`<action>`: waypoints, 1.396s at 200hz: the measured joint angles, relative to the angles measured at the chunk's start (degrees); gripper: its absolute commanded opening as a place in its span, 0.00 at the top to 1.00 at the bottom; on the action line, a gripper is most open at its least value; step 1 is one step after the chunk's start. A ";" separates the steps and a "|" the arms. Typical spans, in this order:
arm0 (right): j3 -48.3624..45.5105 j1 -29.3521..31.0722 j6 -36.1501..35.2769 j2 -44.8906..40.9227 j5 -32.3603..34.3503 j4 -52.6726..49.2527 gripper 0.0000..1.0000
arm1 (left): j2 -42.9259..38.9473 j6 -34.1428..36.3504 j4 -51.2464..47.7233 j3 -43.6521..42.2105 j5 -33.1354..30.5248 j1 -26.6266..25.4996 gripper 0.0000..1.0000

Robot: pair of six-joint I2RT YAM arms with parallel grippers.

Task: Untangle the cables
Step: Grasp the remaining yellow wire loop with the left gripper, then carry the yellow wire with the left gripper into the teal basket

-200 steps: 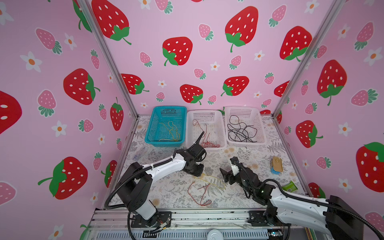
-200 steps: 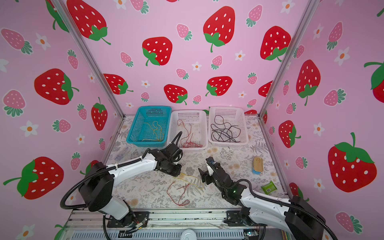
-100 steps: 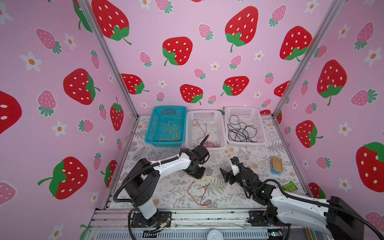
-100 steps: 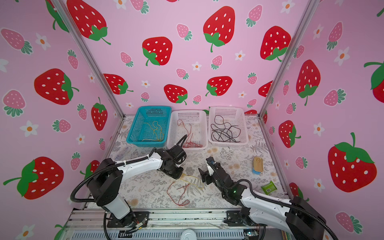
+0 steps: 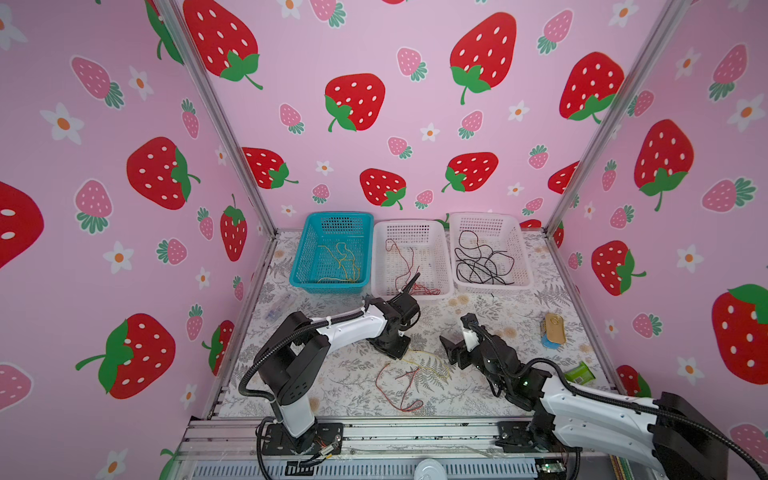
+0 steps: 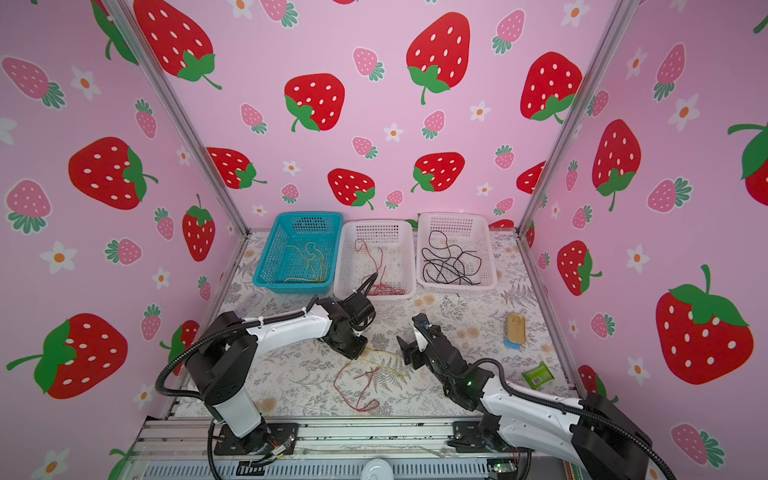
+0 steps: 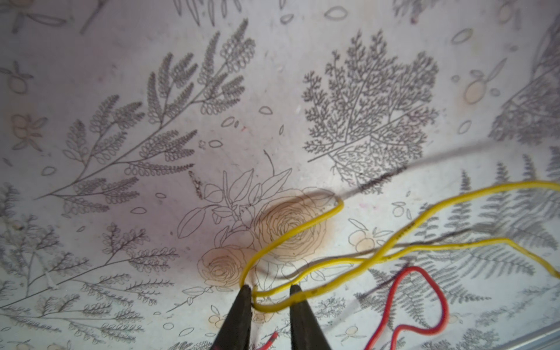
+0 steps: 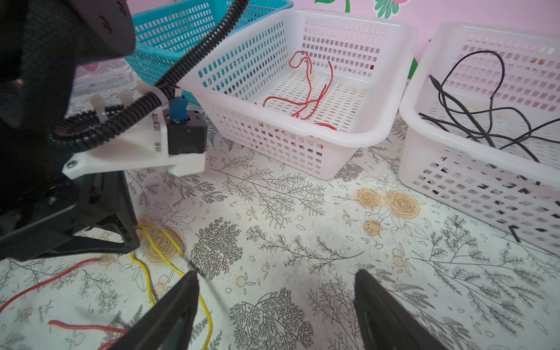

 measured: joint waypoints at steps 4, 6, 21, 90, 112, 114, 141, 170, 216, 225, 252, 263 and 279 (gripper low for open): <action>0.00 0.00 0.00 0.00 0.00 0.00 0.19 | 0.00 0.02 0.00 0.00 -0.13 0.00 0.78; 0.00 0.00 0.00 0.00 0.00 0.00 0.19 | 0.00 0.02 0.00 0.00 -0.15 0.00 0.78; 0.00 0.00 0.00 0.00 -0.02 0.00 0.19 | -0.02 -0.07 0.04 0.00 -0.22 0.00 0.82; 0.00 0.00 0.00 0.00 0.00 0.00 0.19 | -0.26 0.20 0.04 0.00 -0.63 0.00 0.99; 0.00 0.00 0.02 0.00 0.00 0.00 0.19 | -0.50 0.20 0.04 0.00 -0.76 0.00 1.00; 0.00 0.00 0.00 0.00 0.00 0.00 0.19 | -0.57 0.15 0.04 0.00 -0.74 0.00 1.00; 0.00 0.00 0.02 0.00 0.00 0.00 0.19 | -2.49 0.20 -0.02 0.00 -0.55 0.00 1.00; 0.00 0.00 0.07 -0.33 0.44 -0.26 0.19 | -6.64 0.17 -0.33 0.00 0.33 -0.07 1.00; -0.46 0.00 0.72 -7.37 3.76 -1.07 0.17 | -16.11 0.28 -2.12 -0.02 -0.59 -0.20 1.00; -0.90 0.00 0.87 -8.94 4.22 -0.74 0.17 | -17.62 0.46 -2.71 -0.02 -1.25 -0.11 1.00; -2.75 0.00 0.87 -11.65 4.07 0.61 0.16 | -22.75 1.11 -4.98 -0.04 -2.78 1.75 1.00; -3.23 0.00 0.85 -11.47 2.89 0.85 0.17 | -25.22 1.18 -5.42 -0.04 -3.13 3.69 1.00; -3.28 0.00 0.83 -10.47 0.85 1.14 0.17 | -28.96 1.27 -5.77 -0.02 -2.97 7.65 1.00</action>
